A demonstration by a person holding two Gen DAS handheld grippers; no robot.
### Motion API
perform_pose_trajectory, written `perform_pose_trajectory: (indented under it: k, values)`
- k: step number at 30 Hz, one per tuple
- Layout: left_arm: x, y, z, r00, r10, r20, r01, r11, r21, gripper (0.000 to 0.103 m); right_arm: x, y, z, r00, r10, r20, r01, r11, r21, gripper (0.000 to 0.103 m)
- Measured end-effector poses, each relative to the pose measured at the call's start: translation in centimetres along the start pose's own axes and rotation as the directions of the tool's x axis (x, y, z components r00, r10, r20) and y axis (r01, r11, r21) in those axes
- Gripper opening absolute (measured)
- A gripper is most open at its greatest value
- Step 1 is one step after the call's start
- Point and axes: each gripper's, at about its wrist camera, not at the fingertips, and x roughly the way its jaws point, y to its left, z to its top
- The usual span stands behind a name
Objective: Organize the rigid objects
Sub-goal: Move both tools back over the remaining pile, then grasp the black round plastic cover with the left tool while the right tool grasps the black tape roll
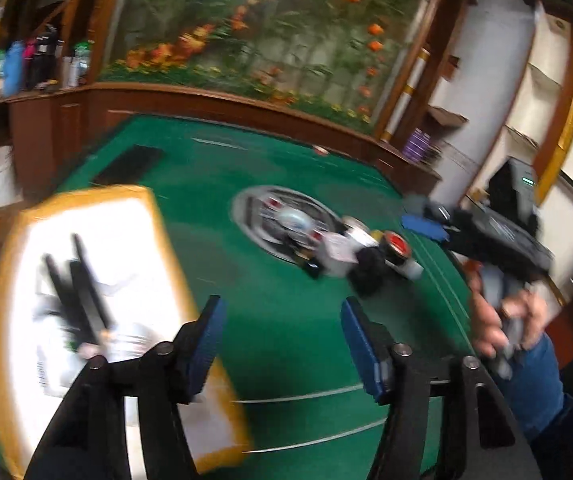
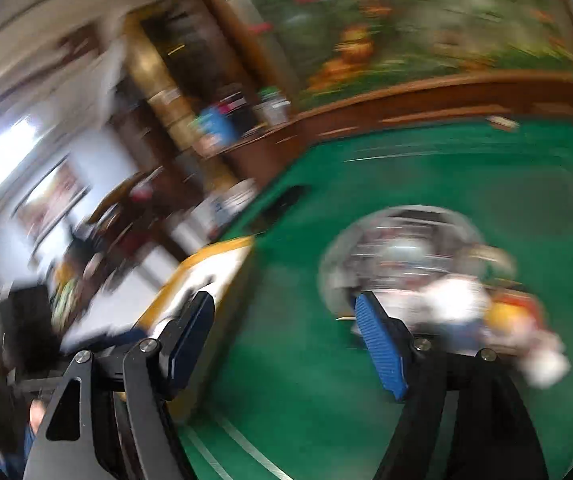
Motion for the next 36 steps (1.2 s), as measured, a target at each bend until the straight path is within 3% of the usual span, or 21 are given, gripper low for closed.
perform_pose_trajectory:
  k: [3,4,6,7,10,12,14,15,16,18,19,21,23,26,30,36]
  values:
    - [2.3,-2.7,-1.2,0.998,-0.037,-0.052,0.039,0.999,0.037,0.069,-1.5,-6.7,0.5,0.995,-0.084,0.045,0.076,0.985,0.152,0.07]
    - [2.7,-3.4,-1.5,0.997,-0.041,-0.065,0.045,0.998,0.048,0.069,-1.3,-8.4,0.5,0.996,-0.082,0.036,0.073,0.977,0.199,0.063]
    - [3.9,-4.9,-2.3,0.994,-0.043,-0.097,0.051,0.995,0.089,0.069,-0.4,-9.5,0.2,1.0,-0.002,0.015,-0.002,0.969,0.245,0.059]
    - [4.2,-5.3,-2.5,0.994,-0.035,-0.107,0.046,0.994,0.104,0.069,0.3,-8.8,0.1,1.0,0.026,0.003,-0.026,0.976,0.215,0.059]
    - [4.7,-5.7,-2.8,0.991,-0.013,-0.132,0.03,0.992,0.124,0.069,2.5,-6.0,-0.5,0.998,-0.001,-0.063,0.007,0.994,0.106,0.059]
    - [4.5,-5.3,-3.4,0.99,-0.014,-0.137,0.031,0.993,0.116,0.069,3.8,-4.1,-1.5,0.991,0.035,-0.131,-0.029,0.999,0.044,0.059]
    - [4.4,-5.1,-3.4,0.991,-0.008,-0.137,0.024,0.994,0.111,0.069,4.9,-1.7,-2.4,0.955,0.164,-0.247,-0.172,0.985,-0.013,0.059]
    - [4.3,-4.9,-3.5,0.99,-0.004,-0.138,0.019,0.994,0.107,0.069,4.7,-0.8,-2.5,0.939,0.231,-0.256,-0.245,0.969,-0.026,0.058]
    - [4.3,-4.9,-3.6,0.99,-0.002,-0.139,0.016,0.994,0.104,0.069,4.0,-0.5,-2.1,0.948,0.236,-0.213,-0.249,0.968,-0.039,0.058]
    - [4.3,-4.6,-3.7,0.99,-0.004,-0.143,0.018,0.995,0.095,0.069,2.3,-1.5,-0.8,0.983,0.153,-0.101,-0.158,0.987,-0.042,0.058]
    - [4.3,-4.6,-3.7,0.989,-0.005,-0.145,0.019,0.995,0.095,0.069,1.1,-2.7,-0.1,0.999,0.036,-0.008,-0.036,0.999,-0.031,0.061]
    - [4.3,-4.8,-3.9,0.989,-0.006,-0.147,0.021,0.994,0.103,0.069,-0.8,-5.0,0.8,0.977,-0.18,0.112,0.181,0.983,0.002,0.072]
    - [4.6,-5.1,-4.0,0.989,-0.007,-0.151,0.025,0.993,0.114,0.069,-1.3,-7.4,1.3,0.947,-0.302,0.113,0.298,0.953,0.049,0.073]
    - [4.7,-5.6,-4.2,0.988,-0.009,-0.156,0.03,0.991,0.132,0.069,-0.4,-10.2,1.5,0.959,-0.281,0.031,0.275,0.953,0.125,0.073]
    - [4.8,-5.3,-4.6,0.986,-0.007,-0.167,0.029,0.991,0.132,0.07,1.9,-9.6,0.8,0.948,-0.314,-0.044,0.315,0.948,0.038,0.074]
    - [5.2,-5.0,-4.6,0.984,-0.004,-0.18,0.027,0.992,0.123,0.07,3.7,-7.9,-0.4,0.899,-0.433,-0.069,0.423,0.898,-0.125,0.075]
